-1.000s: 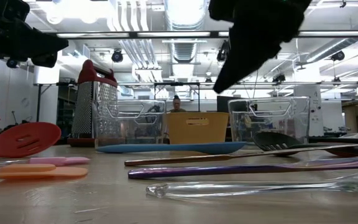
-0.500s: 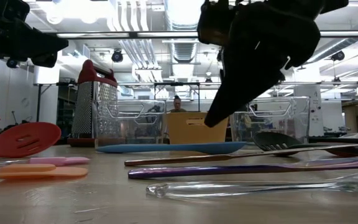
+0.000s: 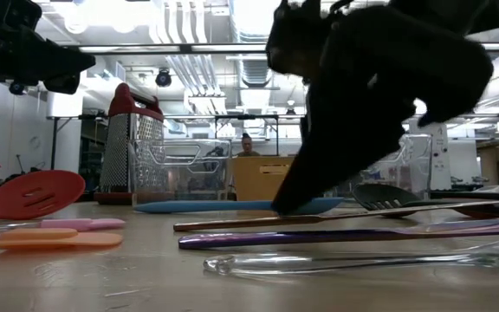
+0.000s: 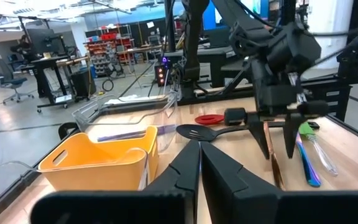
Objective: Pick & Place Kitchen Items
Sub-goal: Put the gold knife into the right transparent bin
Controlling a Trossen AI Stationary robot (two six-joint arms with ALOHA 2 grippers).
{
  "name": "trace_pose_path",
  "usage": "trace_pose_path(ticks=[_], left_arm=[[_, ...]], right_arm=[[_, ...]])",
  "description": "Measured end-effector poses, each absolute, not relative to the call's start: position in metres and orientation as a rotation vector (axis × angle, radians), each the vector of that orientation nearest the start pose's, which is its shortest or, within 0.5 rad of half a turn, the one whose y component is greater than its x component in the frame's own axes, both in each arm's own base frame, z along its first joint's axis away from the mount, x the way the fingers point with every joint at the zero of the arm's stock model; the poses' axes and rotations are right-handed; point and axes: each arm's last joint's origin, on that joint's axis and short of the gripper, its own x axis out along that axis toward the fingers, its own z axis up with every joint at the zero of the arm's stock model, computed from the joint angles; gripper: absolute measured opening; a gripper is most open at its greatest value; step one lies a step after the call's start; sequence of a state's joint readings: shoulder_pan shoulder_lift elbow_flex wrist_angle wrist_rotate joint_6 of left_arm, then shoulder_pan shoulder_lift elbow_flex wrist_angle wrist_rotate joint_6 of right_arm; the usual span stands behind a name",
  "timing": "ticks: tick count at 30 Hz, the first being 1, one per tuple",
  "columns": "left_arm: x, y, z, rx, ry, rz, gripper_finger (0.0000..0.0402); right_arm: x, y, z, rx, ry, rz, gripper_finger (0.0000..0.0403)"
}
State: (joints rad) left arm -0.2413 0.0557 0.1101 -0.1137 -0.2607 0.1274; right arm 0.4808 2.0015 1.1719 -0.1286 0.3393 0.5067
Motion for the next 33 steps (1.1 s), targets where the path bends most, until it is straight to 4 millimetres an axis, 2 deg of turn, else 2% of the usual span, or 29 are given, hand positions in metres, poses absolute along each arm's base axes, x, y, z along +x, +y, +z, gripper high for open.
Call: trace_pose_path(ticks=[6, 18, 33], left_arm=[[0.0925, -0.0151, 0.1856, 0.142, 0.060, 0.015, 0.0019], [0.0925, -0.0151, 0.1856, 0.143, 0.060, 0.015, 0.0019], [0.0925, -0.0151, 0.1856, 0.142, 0.060, 0.015, 0.0021]], right_arm=[[0.3618, 0.1776, 0.1213, 0.056, 0.928, -0.106, 0.0185], [0.3596, 0.1764, 0.1166, 0.057, 0.966, -0.132, 0.0141], [0.3592, 0.1763, 0.1170, 0.043, 0.971, -0.127, 0.0035]])
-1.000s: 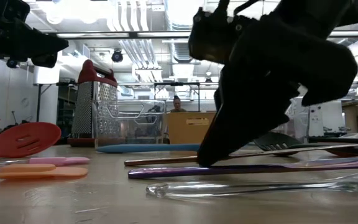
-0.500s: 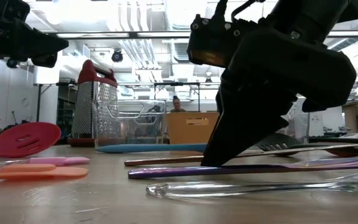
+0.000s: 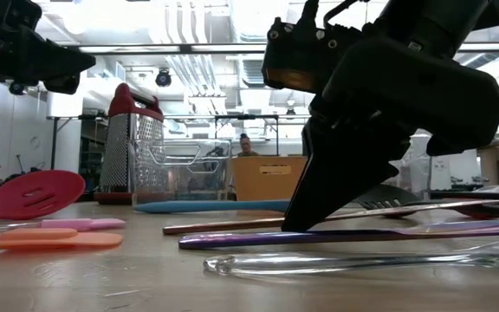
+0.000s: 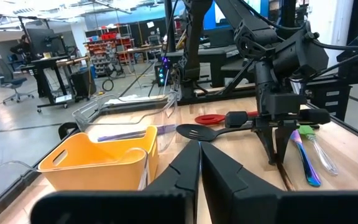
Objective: Pick & Place Kitchen Items
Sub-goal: Put the gold knife into the right transparent bin
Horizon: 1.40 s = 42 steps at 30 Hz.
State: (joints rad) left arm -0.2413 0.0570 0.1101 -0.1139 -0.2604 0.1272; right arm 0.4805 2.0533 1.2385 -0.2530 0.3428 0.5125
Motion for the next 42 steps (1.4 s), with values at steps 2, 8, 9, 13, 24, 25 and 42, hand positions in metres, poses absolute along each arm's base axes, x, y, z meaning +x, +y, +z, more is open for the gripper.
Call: trace_pose_path(ticks=[2, 8, 9, 13, 24, 25, 42], left_arm=[[0.093, -0.015, 0.186, 0.142, 0.060, 0.015, 0.0021], [0.093, -0.015, 0.186, 0.142, 0.060, 0.015, 0.0018], [0.093, -0.015, 0.186, 0.143, 0.060, 0.015, 0.0019], [0.093, -0.015, 0.186, 0.142, 0.060, 0.015, 0.0021], [0.093, -0.015, 0.186, 0.142, 0.059, 0.015, 0.0021], [0.092, -0.015, 0.186, 0.142, 0.059, 0.015, 0.0021], [0.093, -0.015, 0.185, 0.144, 0.065, 0.015, 0.0019]], right_arm=[[0.359, 0.176, 0.117, 0.042, 0.971, -0.129, 0.0035], [0.359, 0.175, 0.118, 0.031, 0.962, -0.146, 0.0051], [0.358, 0.175, 0.119, 0.031, 0.962, -0.147, 0.0051], [0.358, 0.174, 0.122, 0.028, 0.962, -0.151, 0.0042], [0.356, 0.170, 0.151, -0.026, 0.960, -0.270, 0.0048], [0.355, 0.169, 0.156, -0.029, 0.949, -0.279, 0.0046], [0.314, 0.130, 0.249, -0.019, 0.613, -0.734, 0.0042]])
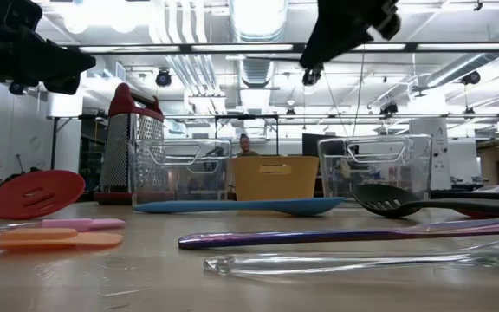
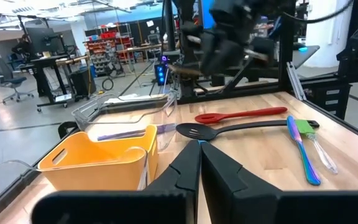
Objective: Pick & Place Kitchen Items
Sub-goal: Put the gold knife into the right transparent bin
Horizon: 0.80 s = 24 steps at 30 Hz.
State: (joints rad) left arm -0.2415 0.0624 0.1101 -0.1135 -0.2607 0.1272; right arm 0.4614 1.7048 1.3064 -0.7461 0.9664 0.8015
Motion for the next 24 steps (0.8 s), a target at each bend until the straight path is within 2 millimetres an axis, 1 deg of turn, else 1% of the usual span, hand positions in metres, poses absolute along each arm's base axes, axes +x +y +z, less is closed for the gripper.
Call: trace_pose_path(ticks=[6, 12, 15, 20, 24], left_arm=[[0.093, -0.015, 0.185, 0.144, 0.066, 0.015, 0.0021], [0.093, -0.015, 0.185, 0.144, 0.066, 0.015, 0.0019], [0.093, -0.015, 0.185, 0.144, 0.066, 0.015, 0.0019], [0.093, -0.015, 0.185, 0.144, 0.065, 0.015, 0.0021], [0.093, -0.015, 0.185, 0.144, 0.065, 0.015, 0.0019]], right_arm=[[0.299, 0.100, 0.269, 0.009, 0.524, -0.918, 0.0052], [0.297, 0.066, 0.277, 0.041, 0.515, -1.041, 0.0043], [0.299, 0.051, 0.277, 0.030, 0.535, -1.085, 0.0043], [0.300, 0.030, 0.271, 0.004, 0.589, -1.158, 0.0054], [0.295, 0.016, 0.262, 0.022, 0.602, -1.220, 0.0049]])
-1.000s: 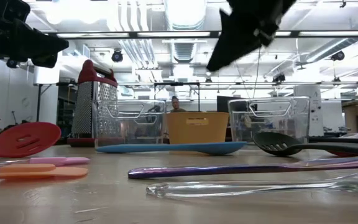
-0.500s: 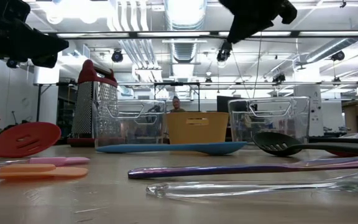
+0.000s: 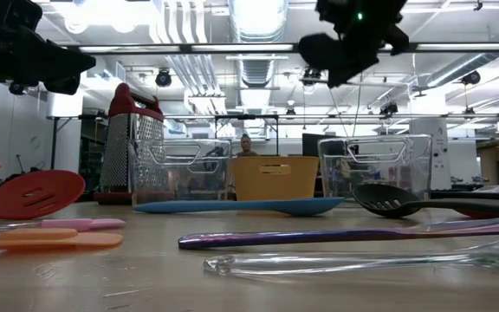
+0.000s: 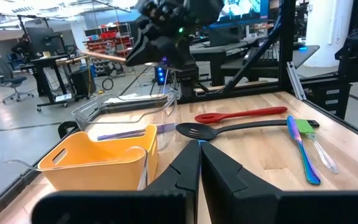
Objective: Pick & Place Kitchen Items
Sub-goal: Put the gold knife into the right transparent bin
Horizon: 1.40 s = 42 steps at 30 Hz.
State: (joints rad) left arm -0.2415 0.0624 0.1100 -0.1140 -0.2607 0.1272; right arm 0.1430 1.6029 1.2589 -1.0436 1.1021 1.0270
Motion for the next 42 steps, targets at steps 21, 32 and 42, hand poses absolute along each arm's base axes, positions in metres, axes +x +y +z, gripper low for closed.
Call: trace_pose_path(ticks=[21, 32, 42], left_arm=[[0.093, -0.015, 0.185, 0.144, 0.065, 0.015, 0.0020], [0.093, -0.015, 0.185, 0.144, 0.065, 0.015, 0.0021], [0.093, -0.015, 0.185, 0.144, 0.066, 0.015, 0.0021]], right_arm=[[0.267, -0.026, 0.203, 0.160, 0.685, -1.410, 0.0041], [0.261, -0.033, 0.179, 0.186, 0.686, -1.407, 0.0049], [0.256, -0.034, 0.169, 0.188, 0.701, -1.403, 0.0069]])
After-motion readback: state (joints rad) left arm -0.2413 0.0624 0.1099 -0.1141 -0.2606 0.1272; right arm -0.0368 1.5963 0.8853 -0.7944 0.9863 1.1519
